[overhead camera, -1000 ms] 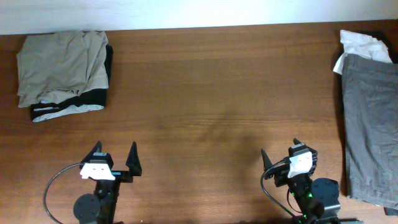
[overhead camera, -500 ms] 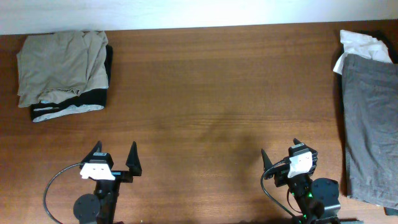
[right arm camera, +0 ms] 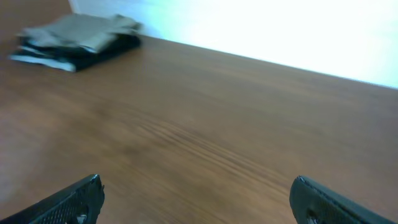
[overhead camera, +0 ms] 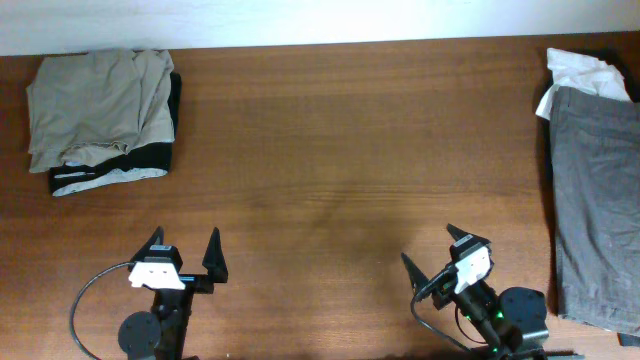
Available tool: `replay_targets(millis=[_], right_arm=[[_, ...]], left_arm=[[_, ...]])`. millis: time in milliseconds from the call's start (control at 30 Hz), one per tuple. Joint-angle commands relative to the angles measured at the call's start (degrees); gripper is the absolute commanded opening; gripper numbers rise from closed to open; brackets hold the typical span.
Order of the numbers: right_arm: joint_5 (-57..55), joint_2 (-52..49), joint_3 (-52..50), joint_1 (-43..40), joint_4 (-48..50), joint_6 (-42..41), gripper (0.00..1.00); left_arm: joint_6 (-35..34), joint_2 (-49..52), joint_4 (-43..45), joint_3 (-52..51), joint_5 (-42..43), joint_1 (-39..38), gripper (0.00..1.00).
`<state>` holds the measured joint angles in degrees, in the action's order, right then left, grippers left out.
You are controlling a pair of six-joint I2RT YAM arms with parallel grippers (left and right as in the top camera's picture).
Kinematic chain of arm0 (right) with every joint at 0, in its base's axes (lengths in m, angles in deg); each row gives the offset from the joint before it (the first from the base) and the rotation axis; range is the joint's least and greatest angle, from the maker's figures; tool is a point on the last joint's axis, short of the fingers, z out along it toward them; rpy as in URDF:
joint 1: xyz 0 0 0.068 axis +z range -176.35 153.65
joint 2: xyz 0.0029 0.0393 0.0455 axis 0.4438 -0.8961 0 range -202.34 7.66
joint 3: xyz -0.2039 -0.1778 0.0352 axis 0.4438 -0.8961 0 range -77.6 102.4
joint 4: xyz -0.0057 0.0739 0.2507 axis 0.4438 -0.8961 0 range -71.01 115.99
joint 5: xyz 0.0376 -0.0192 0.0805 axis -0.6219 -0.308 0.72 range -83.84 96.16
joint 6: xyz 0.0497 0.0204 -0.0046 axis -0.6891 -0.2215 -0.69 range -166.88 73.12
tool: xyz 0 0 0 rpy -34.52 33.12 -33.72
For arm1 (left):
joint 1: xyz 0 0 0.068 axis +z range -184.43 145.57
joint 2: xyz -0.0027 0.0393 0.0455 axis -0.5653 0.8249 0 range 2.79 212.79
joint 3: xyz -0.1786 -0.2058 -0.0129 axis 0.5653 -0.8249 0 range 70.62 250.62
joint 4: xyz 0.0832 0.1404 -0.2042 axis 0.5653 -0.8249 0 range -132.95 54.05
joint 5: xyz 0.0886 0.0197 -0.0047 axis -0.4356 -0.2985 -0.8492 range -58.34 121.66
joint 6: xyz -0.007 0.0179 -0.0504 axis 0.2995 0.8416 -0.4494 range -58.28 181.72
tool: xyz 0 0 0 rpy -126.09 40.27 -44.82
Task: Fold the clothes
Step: 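Move the right gripper toward the grey garment pile at right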
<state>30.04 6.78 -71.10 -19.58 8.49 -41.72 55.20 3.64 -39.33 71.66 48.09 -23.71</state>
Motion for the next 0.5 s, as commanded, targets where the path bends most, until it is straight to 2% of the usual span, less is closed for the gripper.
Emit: replay_targets(millis=[0, 67, 133, 200, 333, 467], right_arm=[[12.63, 0.68, -0.28, -0.42, 7.58, 0.37, 0.98], [12.46, 0.68, -0.28, -0.44, 15.76, -1.84, 0.99], [5.09, 0.48, -0.04, -0.44, 24.0, -7.67, 0.98], [-2.51, -0.33, 0.74, -0.44, 28.68, -9.09, 0.99], [-14.34, -5.6, 5.11, -0.44, 28.72, -9.07, 0.99], [-26.01, -21.9, 18.73, -0.48, 20.0, -8.37, 0.98]], left_arm=[[-0.31, -0.44, 0.15, -0.48, -0.17, -0.24, 0.99], [-0.31, -0.44, 0.15, -0.48, -0.17, -0.24, 0.99], [-0.31, -0.44, 0.15, -0.48, -0.17, -0.24, 0.99], [-0.31, -0.44, 0.15, -0.48, -0.17, -0.24, 0.99], [-0.31, -0.44, 0.15, -0.48, -0.17, -0.24, 0.99], [-0.31, -0.44, 0.15, -0.48, -0.17, -0.24, 0.99]])
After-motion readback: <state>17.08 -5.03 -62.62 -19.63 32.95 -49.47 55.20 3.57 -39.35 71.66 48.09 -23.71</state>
